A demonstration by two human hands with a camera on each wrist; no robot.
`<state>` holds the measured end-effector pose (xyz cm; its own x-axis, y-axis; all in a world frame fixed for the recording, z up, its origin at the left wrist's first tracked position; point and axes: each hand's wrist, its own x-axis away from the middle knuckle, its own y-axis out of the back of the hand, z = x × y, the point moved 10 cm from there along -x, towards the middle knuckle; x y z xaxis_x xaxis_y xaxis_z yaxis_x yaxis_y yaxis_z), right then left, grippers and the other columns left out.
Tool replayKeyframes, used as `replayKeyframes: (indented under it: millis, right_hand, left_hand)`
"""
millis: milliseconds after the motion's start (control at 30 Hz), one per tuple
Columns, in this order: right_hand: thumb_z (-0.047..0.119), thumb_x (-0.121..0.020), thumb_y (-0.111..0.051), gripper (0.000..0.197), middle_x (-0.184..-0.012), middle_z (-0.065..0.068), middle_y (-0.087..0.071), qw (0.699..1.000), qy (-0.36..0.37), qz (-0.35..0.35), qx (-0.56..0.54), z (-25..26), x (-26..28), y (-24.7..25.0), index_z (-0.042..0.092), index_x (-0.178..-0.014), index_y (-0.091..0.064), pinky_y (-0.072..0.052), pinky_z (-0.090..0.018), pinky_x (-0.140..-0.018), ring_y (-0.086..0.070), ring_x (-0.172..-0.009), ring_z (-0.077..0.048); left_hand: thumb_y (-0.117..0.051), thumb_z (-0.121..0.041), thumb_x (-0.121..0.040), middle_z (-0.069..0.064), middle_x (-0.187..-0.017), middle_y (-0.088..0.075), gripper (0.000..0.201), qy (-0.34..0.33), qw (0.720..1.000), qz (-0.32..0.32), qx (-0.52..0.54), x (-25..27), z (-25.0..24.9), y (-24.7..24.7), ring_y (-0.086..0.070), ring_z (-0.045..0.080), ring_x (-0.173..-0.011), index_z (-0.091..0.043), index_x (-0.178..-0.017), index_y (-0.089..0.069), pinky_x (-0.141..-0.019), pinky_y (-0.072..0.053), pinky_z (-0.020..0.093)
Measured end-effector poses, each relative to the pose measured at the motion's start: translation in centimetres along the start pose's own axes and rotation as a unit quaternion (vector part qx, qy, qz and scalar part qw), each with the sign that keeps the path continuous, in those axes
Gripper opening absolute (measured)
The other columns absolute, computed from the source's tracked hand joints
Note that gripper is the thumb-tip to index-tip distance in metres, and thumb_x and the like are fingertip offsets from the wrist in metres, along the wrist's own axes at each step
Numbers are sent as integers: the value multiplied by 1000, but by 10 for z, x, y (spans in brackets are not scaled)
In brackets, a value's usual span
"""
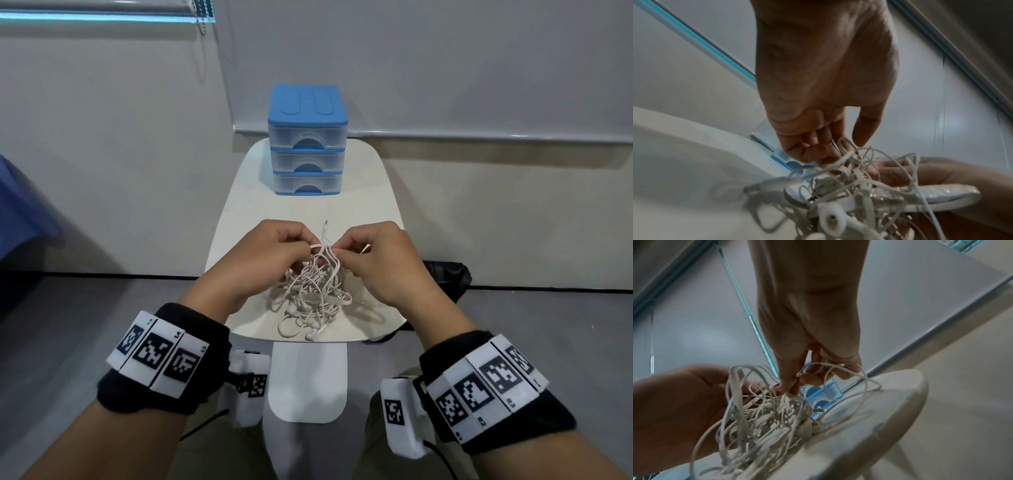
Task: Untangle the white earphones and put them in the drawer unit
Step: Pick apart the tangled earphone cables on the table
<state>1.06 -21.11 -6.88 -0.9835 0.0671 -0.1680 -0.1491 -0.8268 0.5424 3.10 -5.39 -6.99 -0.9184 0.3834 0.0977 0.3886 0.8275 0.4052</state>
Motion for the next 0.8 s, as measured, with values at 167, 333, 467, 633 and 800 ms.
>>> replayKeyframes:
  millis: [167, 333, 467, 633, 800]
  right_hand:
    - [9, -87, -77, 13, -64, 11, -72, 998, -40, 30, -26, -3, 2, 3, 20, -84, -82, -49, -16, -68, -64, -61, 1]
    - [6, -86, -66, 24, -95, 6, -73, 1000, -11, -18, -19, 10, -7, 16, 28, -95, -72, -56, -32, -85, -68, -87, -13]
    - [11, -95, -59, 21, -99, 3, -75, 995, -2, 64, -78, 25, -15, 1, 23, -100, -75, -52, -32, -94, -68, -98, -13]
    - [14, -95, -67, 10, -70, 1, -68, 994, 4, 94, -51, 18, -9, 0, 15, -89, -74, -49, -31, -69, -58, -65, -13]
    - [6, -97, -65, 8, -67, -7, -64, 986, -20, 144, -82, 13, 2, -4, 0, -92, -68, -46, -28, -69, -55, -64, -18]
  left_hand:
    - [-52, -18, -92, 3, -83, -73, 31, 1, 1000, 8, 10, -1, -1, 5, -54, 13, -73, -14, -84, -81, -64, -37, 30]
    - [-50, -28, -84, 10, -87, -76, 34, -2, 1000, -4, -20, -1, -10, 6, -57, 12, -76, -17, -76, -81, -72, -40, 33]
    - [-54, -24, -88, 13, -85, -77, 32, -13, 999, 7, -33, 0, -19, 2, -59, 14, -74, -14, -77, -82, -75, -44, 34]
    - [-57, -15, -93, 7, -82, -78, 31, -38, 995, -95, -12, -4, -24, 26, -64, 14, -77, -17, -76, -83, -75, -50, 30]
    - [-64, -12, -98, -1, -89, -79, 21, -101, 986, -125, 46, -2, -34, 28, -70, 8, -86, -18, -89, -82, -87, -55, 27]
